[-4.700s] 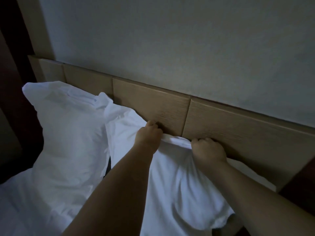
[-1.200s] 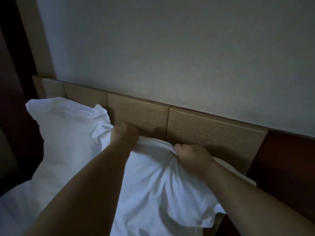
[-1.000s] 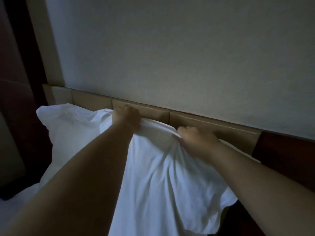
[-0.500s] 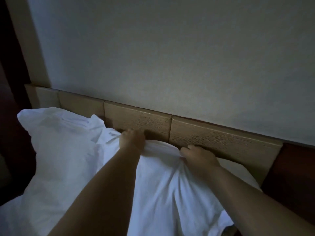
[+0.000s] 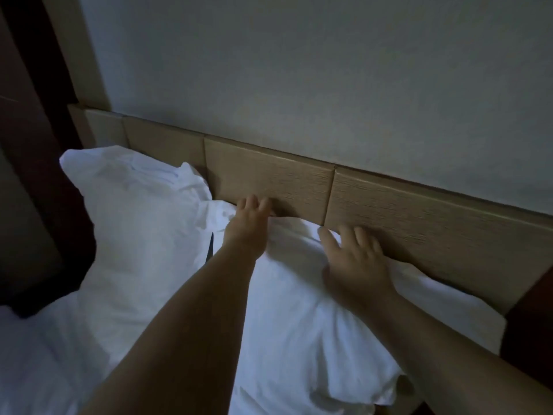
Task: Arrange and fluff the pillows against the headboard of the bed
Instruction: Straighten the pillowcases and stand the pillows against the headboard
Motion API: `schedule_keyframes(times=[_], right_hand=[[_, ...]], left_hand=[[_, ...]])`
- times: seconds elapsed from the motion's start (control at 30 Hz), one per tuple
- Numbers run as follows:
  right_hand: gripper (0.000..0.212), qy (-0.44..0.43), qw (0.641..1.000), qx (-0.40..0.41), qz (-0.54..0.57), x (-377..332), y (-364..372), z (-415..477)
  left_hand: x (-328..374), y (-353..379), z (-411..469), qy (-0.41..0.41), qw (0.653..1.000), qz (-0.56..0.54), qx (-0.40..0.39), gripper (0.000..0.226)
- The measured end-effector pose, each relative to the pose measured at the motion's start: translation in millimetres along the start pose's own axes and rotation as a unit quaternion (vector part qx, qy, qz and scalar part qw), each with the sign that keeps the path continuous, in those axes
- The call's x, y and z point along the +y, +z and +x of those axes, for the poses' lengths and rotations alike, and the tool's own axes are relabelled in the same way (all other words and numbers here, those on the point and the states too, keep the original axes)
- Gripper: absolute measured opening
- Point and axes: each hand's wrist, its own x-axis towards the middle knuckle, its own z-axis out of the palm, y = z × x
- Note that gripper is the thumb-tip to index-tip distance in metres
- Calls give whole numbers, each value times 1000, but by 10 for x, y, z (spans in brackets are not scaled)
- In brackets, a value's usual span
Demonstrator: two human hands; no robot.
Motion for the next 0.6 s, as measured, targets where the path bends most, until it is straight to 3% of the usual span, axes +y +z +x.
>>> schedule_keyframes(times=[0.03, 0.1, 0.17, 0.33, 0.47, 0.6], right_hand=[[48, -47, 999, 21, 18, -86, -56, -30], [25, -124, 991, 36, 43, -267, -146, -129], [10, -141, 988, 11, 59, -396, -150, -210], [21, -114, 989, -46, 77, -469, -154, -380], [29, -102, 984, -123, 74, -409, -229, -554], [51, -59, 976, -206, 32, -337, -208, -757]], left_hand=[[-3, -39, -44, 5, 1000, 5, 7, 47], [0, -116, -153, 20, 999, 28, -1, 40], [5, -179, -271, 33, 998, 55, -24, 35], [16, -335, -665, 42, 990, 122, -55, 24], [30, -438, -1029, 6, 982, 149, -116, 38], [101, -428, -1469, -47, 973, 163, -154, 50]])
